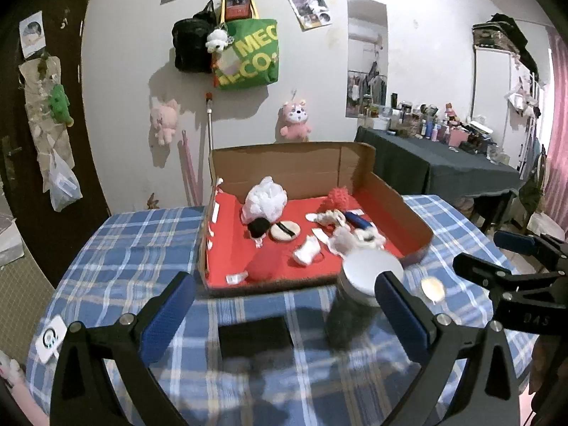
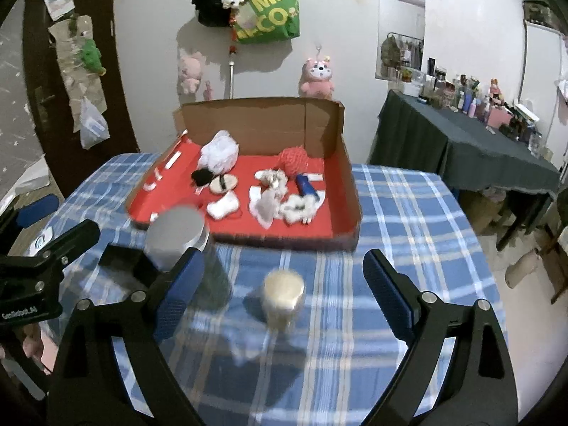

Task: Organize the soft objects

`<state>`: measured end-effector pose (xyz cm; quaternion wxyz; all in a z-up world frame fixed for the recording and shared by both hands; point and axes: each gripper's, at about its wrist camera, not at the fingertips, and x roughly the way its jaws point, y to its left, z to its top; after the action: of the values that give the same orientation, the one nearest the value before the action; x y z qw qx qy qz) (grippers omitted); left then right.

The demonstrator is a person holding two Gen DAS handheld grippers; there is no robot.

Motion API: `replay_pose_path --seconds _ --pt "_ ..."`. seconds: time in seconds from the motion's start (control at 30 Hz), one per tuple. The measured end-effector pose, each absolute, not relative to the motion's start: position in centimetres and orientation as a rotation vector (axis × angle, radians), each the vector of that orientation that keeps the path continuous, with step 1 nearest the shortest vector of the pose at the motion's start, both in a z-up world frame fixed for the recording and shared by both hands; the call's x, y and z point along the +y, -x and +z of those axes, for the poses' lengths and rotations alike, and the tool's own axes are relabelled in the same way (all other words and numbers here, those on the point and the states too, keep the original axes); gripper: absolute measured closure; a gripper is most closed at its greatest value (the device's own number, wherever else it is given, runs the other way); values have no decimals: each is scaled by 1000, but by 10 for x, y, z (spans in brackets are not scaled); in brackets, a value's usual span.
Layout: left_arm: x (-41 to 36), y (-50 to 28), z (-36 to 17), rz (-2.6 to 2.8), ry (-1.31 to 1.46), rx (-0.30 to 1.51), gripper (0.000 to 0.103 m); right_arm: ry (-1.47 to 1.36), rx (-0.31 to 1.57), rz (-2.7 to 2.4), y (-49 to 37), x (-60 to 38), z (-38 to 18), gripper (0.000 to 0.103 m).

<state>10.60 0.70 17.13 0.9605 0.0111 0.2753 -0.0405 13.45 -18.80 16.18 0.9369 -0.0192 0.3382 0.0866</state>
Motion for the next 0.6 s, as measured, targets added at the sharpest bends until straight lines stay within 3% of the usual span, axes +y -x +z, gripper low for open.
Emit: replay_pose_path --seconds 0.6 --pt "-1 -95 51 -79 36 788 0 57 834 102 -116 -190 46 11"
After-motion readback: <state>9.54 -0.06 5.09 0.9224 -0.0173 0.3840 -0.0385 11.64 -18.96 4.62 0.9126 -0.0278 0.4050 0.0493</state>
